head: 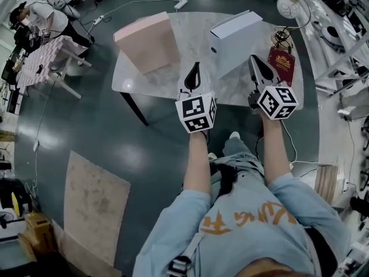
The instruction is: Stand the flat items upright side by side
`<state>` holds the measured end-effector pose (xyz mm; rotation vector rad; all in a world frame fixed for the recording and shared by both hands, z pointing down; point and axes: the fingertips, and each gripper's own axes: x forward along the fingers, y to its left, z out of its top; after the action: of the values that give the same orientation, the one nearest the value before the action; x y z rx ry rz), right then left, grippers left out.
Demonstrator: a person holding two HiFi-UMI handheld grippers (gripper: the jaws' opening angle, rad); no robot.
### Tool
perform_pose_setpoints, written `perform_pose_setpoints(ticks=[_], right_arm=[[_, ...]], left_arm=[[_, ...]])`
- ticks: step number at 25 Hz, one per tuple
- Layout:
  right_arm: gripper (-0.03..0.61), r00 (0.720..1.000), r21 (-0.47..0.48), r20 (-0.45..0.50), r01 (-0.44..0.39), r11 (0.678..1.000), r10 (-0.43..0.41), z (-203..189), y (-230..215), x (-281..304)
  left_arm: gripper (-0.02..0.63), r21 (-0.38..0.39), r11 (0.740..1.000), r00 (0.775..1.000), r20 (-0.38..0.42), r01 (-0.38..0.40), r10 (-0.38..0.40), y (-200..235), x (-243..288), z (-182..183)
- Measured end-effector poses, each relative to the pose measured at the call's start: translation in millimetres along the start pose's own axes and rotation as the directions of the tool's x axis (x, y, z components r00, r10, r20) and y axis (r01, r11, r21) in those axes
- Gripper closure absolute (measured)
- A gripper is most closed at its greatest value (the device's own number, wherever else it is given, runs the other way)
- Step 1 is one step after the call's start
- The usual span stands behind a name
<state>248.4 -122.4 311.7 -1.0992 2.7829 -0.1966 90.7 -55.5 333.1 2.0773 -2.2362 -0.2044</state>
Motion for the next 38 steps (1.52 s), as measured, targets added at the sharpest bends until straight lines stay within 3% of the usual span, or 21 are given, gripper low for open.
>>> perform_pose_setpoints(ticks=[6,12,23,38], right_arm=[[0.577,0.995,-0.109,-0.063,0.066,0.992,-0.073,4.8,-5.8,2.4],[0.577,0.995,-0.166,-0.072,0.058,0.984,-0.071,11.7,-10.4,2.5],[0.577,0.993,-0.184,-0.106,0.034,0.982,-0.055,6.5,-17.3,8.4],[0.577,0.982,-0.167,-0.191,-0.036,0.985,0.003,-21.0,-21.4,38.2]], left_arm=[[0.601,0.060,0.998,1.000,-0.029,-0.008,0.010,-9.7,6.2,3.2],[0.601,0.060,0.998,0.999,-0.036,0.013,-0.011,-26.4,14.4,-2.6],[0.601,0.040,0.999,0.999,-0.050,-0.002,0.004,-27.8,20.7,-11.4],[0.601,0.052,0.994,0.988,-0.115,-0.098,0.103,0.8,28.9,-33.0]])
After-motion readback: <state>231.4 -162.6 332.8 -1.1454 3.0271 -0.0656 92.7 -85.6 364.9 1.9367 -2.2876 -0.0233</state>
